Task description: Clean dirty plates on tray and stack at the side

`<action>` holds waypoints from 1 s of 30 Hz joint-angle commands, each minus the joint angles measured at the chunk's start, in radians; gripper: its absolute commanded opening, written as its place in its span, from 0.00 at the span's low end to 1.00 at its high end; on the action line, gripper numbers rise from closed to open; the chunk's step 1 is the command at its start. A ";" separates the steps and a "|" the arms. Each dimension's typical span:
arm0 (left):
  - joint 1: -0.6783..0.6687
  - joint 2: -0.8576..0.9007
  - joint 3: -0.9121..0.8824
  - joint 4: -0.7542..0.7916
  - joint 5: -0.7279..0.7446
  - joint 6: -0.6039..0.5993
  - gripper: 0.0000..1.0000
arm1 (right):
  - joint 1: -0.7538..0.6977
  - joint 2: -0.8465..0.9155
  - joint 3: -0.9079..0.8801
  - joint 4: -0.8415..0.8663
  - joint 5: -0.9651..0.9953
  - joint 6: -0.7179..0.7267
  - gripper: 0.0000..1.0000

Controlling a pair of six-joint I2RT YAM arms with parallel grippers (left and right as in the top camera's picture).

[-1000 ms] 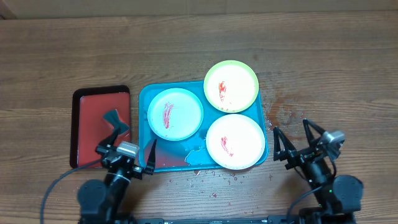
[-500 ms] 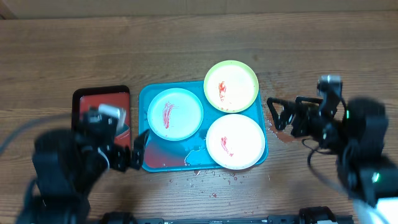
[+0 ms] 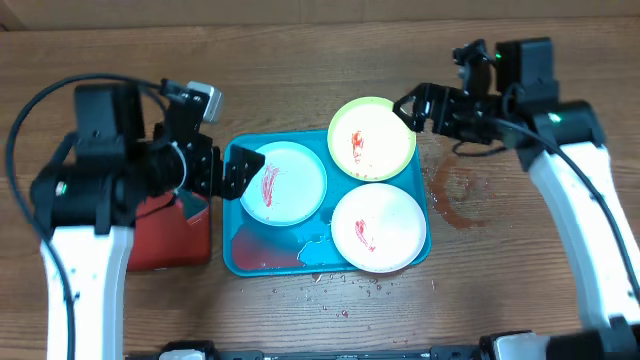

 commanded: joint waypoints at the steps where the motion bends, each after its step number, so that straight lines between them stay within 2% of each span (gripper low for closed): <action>1: -0.009 0.063 0.019 -0.021 -0.016 -0.007 1.00 | 0.066 0.068 0.023 0.027 -0.014 0.010 0.91; 3: -0.006 0.094 0.019 -0.029 -0.087 -0.049 0.90 | 0.130 0.119 0.023 0.036 0.083 0.056 0.88; 5: 0.005 0.117 0.019 -0.028 -0.213 -0.181 0.81 | 0.200 0.170 0.023 0.048 0.180 0.103 0.84; 7: 0.017 0.134 0.019 -0.031 -0.364 -0.317 0.80 | 0.271 0.229 0.023 0.069 0.246 0.140 0.76; 9: 0.027 0.145 0.019 -0.035 -0.481 -0.388 0.80 | 0.326 0.281 0.023 0.089 0.286 0.170 0.66; 13: 0.038 0.145 0.019 -0.034 -0.572 -0.408 0.81 | 0.406 0.364 0.023 0.106 0.391 0.266 0.52; 18: 0.048 0.149 0.018 -0.030 -0.657 -0.448 0.85 | 0.473 0.457 0.023 0.156 0.421 0.292 0.42; 30: 0.087 0.240 0.017 -0.027 -0.662 -0.456 0.86 | 0.499 0.555 0.019 0.214 0.517 0.343 0.21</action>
